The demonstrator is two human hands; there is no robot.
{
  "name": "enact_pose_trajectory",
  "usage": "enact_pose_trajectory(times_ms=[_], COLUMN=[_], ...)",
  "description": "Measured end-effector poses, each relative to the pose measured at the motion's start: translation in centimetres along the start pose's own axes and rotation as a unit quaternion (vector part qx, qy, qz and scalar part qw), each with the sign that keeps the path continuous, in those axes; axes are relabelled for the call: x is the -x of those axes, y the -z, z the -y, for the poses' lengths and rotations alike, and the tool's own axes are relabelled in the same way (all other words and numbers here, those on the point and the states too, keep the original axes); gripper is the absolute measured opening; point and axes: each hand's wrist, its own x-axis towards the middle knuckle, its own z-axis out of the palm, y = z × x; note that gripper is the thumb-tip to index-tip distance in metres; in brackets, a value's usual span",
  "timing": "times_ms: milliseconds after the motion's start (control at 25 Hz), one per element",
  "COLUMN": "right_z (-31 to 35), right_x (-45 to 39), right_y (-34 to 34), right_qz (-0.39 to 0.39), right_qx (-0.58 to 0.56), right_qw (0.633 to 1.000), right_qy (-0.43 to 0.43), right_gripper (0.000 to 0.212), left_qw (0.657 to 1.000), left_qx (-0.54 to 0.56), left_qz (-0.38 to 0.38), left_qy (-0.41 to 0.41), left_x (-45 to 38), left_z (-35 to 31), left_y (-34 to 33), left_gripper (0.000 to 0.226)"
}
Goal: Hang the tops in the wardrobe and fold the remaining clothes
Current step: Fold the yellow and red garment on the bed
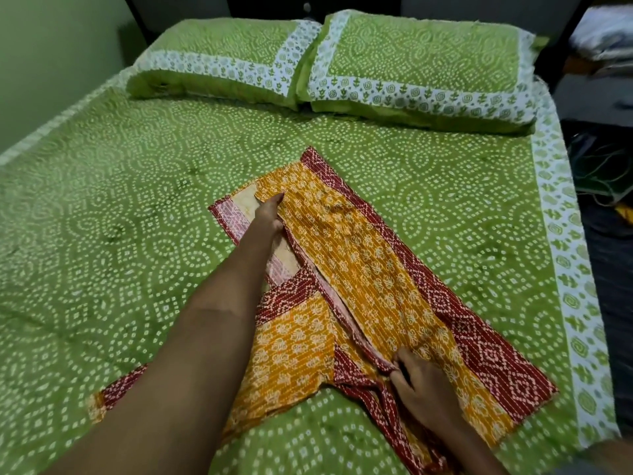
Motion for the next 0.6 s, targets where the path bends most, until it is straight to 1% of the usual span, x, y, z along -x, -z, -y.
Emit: enact_pose_trajectory(times_ms=[80,160,200,240,320,360,400,440,520,560,600], right_z=[0.3,0.8,1.1,1.7,2.8,3.2,3.4,3.5,4.1,4.0,3.7], right_x=[-0.1,0.1,0.3,0.5,1.0,1.3,1.6,1.7,1.8,2.0,2.2], right_y=[0.6,1.5,1.7,1.7,1.1,0.6,0.4,0.6,1.1,1.1,1.0], right_qz=[-0.008,-0.040,-0.039,-0.012,0.064,0.081,0.081,0.079,0.073,0.068,0.065], right_qx=[-0.054,-0.148,-0.171,-0.166,-0.099,-0.053,-0.019,0.004,0.011,-0.003,-0.005], right_qw=[0.998,0.988,0.984,0.985,0.991,0.993,0.994,0.995,0.994,0.994,0.994], right_qy=[0.005,0.026,0.040,0.052,0.062,0.063,0.064,0.065,0.078,0.087,0.091], right_gripper=[0.011,0.022,0.027,0.028,0.030,0.036,0.040,0.041,0.039,0.038,0.038], left_qw=[0.999,0.994,0.992,0.991,0.994,0.996,0.995,0.992,0.976,0.969,0.961], left_qx=[0.000,0.019,0.024,0.037,0.019,0.019,0.019,0.020,0.010,-0.001,-0.025], left_qz=[-0.035,-0.070,-0.084,-0.073,-0.080,-0.072,-0.073,-0.084,-0.115,-0.107,-0.104], left_qy=[-0.040,-0.076,-0.094,-0.105,-0.078,-0.057,-0.064,-0.094,-0.186,-0.224,-0.255], left_x=[-1.9,-2.8,-3.7,-4.9,-3.7,-4.4,-4.6,-5.2,-6.1,-6.0,-7.0], left_z=[-1.3,-2.7,-3.0,-2.6,-1.7,-1.0,-0.7,-0.8,-1.5,-1.8,-1.8], left_y=[0.8,2.1,3.2,4.5,6.4,7.3,7.5,7.6,7.9,8.1,8.8], left_gripper=[0.044,0.052,0.055,0.056,0.049,0.048,0.054,0.061,0.072,0.071,0.064])
